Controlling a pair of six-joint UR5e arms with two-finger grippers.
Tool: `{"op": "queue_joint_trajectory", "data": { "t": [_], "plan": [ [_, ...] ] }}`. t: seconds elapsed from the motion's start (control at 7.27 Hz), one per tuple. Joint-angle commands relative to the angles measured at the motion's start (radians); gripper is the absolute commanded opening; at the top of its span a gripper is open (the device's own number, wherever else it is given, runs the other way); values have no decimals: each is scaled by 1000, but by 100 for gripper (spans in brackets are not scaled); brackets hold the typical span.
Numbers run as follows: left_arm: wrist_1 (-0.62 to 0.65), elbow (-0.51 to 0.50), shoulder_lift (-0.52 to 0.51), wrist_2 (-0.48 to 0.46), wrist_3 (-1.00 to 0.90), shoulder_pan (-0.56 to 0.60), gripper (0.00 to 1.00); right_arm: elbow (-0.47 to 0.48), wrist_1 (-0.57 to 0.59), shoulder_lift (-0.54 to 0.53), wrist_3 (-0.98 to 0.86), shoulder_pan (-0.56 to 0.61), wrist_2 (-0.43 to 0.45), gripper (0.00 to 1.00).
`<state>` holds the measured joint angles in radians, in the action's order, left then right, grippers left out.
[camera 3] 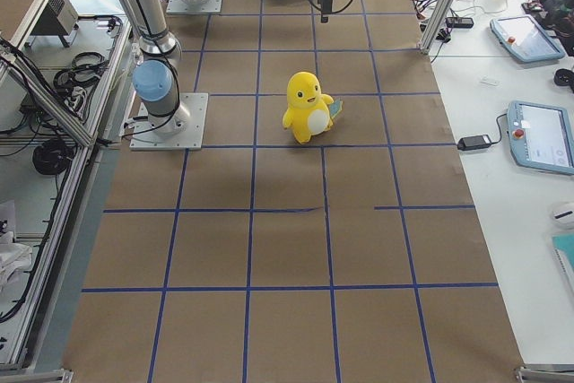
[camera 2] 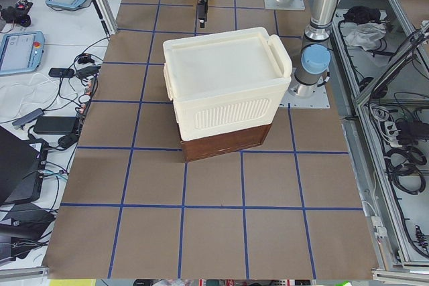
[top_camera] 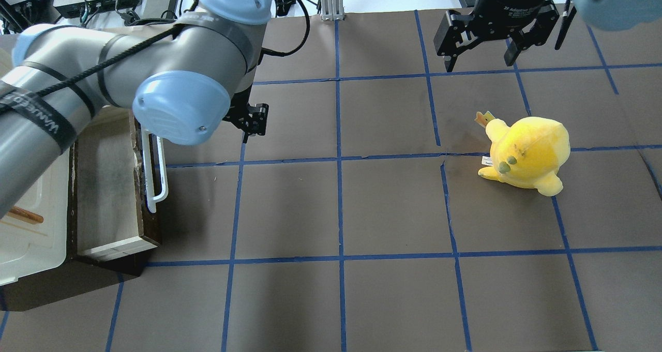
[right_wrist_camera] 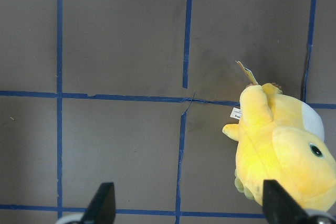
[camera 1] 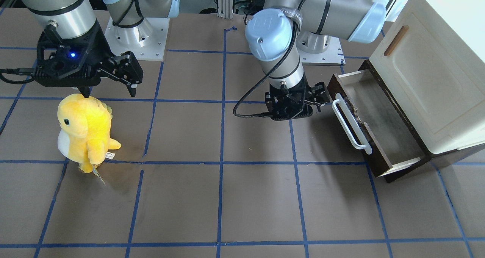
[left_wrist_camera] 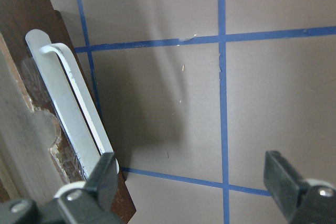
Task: Pull drawer sideways
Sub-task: 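Open the left gripper and lift it off the handle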
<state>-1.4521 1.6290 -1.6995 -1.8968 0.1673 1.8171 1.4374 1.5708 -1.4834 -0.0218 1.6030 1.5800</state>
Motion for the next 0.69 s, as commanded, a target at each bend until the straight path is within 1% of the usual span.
{"op": "queue_joint_trajectory", "data": {
  "t": [0.0, 0.14, 0.28, 0.41, 0.55],
  "plan": [
    [15, -15, 105, 134, -37, -54, 100, 0, 0, 0, 0, 0, 0, 100],
    [24, -15, 142, 145, -37, -59, 100, 0, 0, 0, 0, 0, 0, 100],
    [26, -15, 173, 198, -37, -68, 100, 0, 0, 0, 0, 0, 0, 100],
    [26, -9, 181, 259, -48, -91, 100, 0, 0, 0, 0, 0, 0, 100],
    [26, -9, 182, 268, -127, -117, 100, 0, 0, 0, 0, 0, 0, 100]
  ]
}}
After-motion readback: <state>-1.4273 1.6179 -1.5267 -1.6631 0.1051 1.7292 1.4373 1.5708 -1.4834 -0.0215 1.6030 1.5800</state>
